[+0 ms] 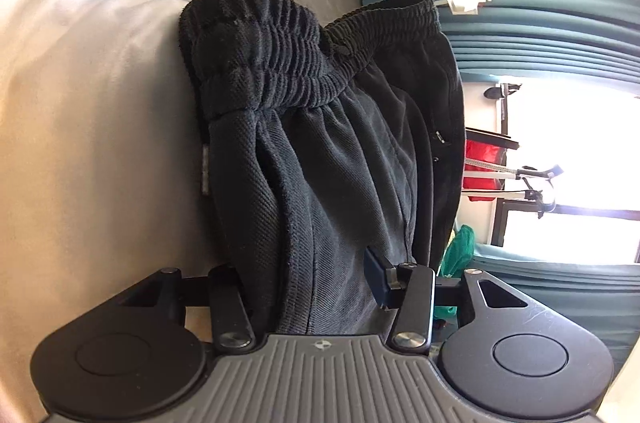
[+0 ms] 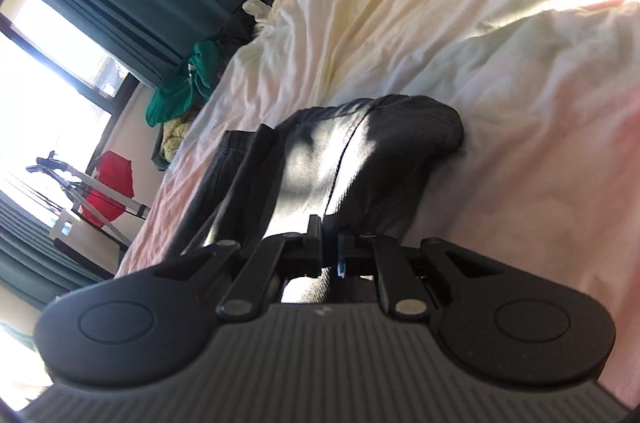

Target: Fold clothes

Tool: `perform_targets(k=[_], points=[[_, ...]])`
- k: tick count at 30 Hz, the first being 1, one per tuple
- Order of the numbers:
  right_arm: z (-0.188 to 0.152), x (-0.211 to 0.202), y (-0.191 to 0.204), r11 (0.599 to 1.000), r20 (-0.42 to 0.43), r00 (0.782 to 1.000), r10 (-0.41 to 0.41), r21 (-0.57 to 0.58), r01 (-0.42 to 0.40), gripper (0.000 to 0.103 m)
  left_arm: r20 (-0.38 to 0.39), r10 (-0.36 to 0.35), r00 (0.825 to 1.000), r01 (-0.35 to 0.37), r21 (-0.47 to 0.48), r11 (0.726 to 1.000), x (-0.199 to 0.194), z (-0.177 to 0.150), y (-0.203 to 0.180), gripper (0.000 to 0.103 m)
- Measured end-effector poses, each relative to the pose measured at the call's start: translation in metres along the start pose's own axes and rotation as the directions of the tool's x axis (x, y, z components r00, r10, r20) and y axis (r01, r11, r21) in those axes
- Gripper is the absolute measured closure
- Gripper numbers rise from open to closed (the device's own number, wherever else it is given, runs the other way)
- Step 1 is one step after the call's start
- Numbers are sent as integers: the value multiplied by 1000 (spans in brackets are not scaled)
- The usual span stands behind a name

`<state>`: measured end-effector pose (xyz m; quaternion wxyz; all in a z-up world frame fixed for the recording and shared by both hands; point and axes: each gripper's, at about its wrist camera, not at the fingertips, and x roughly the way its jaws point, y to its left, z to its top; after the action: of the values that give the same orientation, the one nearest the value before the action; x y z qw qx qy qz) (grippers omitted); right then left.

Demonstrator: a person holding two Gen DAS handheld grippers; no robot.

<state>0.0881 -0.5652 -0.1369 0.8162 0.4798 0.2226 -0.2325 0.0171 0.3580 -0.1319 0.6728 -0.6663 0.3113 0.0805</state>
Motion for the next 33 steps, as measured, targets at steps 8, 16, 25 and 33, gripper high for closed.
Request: perform_targets(k=[8, 16, 25, 33], points=[[-2, 12, -27, 986, -59, 995, -86, 140, 94, 59, 4, 1, 1000, -1, -12, 1000, 8, 2, 1, 53], [-1, 11, -23, 992, 24, 994, -103, 79, 101, 69, 23, -28, 999, 29, -34, 999, 5, 5, 3, 82], [4, -14, -10, 999, 153, 988, 9, 46, -16, 95, 123, -58, 991, 50, 67, 996, -12, 0, -16, 94], [3, -46, 2, 997, 207, 975, 76, -11, -75, 96, 231, -213, 949, 196, 96, 976, -45, -2, -31, 95]])
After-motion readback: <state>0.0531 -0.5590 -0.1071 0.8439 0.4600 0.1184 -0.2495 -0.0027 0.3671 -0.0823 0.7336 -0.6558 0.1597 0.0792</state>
